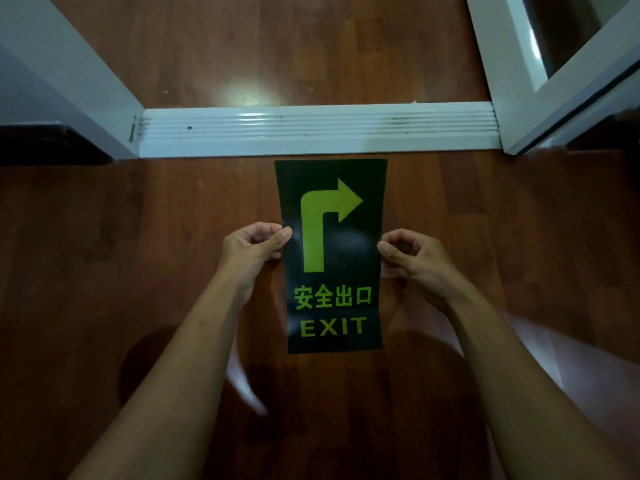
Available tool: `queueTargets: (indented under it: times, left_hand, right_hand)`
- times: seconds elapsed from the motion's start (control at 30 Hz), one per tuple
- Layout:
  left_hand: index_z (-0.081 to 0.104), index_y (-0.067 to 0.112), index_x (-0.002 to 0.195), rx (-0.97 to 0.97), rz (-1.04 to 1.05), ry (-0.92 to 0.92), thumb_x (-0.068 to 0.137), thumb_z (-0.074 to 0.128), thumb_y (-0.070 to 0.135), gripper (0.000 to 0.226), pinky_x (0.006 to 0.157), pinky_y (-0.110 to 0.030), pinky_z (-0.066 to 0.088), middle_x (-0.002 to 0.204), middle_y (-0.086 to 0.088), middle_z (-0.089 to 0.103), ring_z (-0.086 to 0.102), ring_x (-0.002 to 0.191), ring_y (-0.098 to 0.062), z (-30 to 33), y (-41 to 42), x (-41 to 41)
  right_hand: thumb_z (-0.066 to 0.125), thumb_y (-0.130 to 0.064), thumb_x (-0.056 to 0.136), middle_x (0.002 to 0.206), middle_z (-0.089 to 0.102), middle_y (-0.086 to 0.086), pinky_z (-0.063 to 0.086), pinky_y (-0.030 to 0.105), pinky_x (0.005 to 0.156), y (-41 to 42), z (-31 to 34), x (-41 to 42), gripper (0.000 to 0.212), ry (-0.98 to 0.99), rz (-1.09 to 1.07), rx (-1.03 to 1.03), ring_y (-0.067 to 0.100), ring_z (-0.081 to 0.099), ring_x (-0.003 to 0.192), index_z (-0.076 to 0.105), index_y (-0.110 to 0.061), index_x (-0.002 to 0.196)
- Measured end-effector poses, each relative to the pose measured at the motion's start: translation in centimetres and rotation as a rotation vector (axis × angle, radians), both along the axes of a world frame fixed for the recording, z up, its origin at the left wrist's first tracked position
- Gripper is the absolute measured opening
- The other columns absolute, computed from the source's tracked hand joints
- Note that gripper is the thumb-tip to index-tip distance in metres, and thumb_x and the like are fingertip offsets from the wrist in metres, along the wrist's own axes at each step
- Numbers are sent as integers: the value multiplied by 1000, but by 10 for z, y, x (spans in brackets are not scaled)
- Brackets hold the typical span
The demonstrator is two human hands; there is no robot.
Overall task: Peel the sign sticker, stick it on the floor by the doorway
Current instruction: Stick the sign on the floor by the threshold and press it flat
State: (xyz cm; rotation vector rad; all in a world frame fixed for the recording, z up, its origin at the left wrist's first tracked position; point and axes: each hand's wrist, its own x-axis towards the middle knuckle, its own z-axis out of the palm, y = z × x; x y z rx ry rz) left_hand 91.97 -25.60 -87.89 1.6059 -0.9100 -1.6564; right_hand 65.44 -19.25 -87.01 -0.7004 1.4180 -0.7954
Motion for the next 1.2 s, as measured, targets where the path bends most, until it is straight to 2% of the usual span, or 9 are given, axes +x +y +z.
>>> queueTargets:
  times: [0.27,0.37,0.47,0.67,0.87,0.97,1.03,1.13,1.2]
  left_hand:
    - [65,17,69,-16,-40,-335,79,80,15,18,37,-14,38,70,0,64,52,58,-10,-4,-16,-13]
    - [64,17,67,-24,-21,-397,79,80,16,20,42,-20,38,71,-3,64,51,58,-12,-8,-17,-18]
    - [66,17,65,-25,2,-449,77,82,18,20,47,-21,37,72,-4,65,49,52,-11,-13,-19,-20]
    - [64,22,59,-11,27,-570,72,85,25,24,61,-29,51,71,-3,70,56,55,-16,-17,-21,-24]
    - [64,23,58,25,37,-655,71,86,26,26,72,-34,60,77,-7,73,68,70,-26,-12,-23,-30]
    - [64,22,59,50,28,-709,72,85,27,26,74,-36,61,77,-7,73,71,72,-26,-6,-25,-33]
    - [66,20,60,59,7,-723,71,86,26,23,76,-38,61,77,-7,73,72,72,-26,-4,-27,-34]
    - [65,16,61,71,-27,-741,68,88,25,26,78,-40,61,83,-10,72,72,77,-30,-3,-31,-32]
    - [58,17,63,70,-36,-773,66,90,26,33,79,-40,59,88,-9,65,71,82,-33,-2,-34,-30]
  right_hand:
    - [64,-8,97,72,65,8,49,15,40,-19,-4,16,7,359,-24,67,11,58,52,69,-4,96]
    - [66,-12,96,70,66,3,43,14,36,-21,-8,18,7,440,-23,77,0,55,41,70,-10,91]
    - [69,-13,94,71,68,2,45,16,37,-24,-13,21,16,508,-40,93,4,59,47,68,-18,79]
    - [74,-22,86,69,73,2,63,46,75,-32,-21,28,27,668,-65,126,25,74,77,66,-24,61]
    - [74,-21,85,69,72,-3,63,35,63,-36,-19,33,32,777,-52,172,17,72,70,65,-24,54]
    - [73,-22,84,64,66,-9,41,14,46,-37,-17,36,37,817,-63,188,5,59,57,61,-24,49]
    - [72,-21,84,61,62,-11,33,11,44,-36,-16,37,37,830,-66,198,0,53,54,61,-24,49]
    - [73,-19,82,64,64,-8,47,16,48,-37,-16,40,32,839,-60,191,7,63,59,63,-23,52]
    - [74,-20,82,75,73,1,62,32,62,-37,-15,41,26,821,-59,188,21,73,70,64,-24,58]
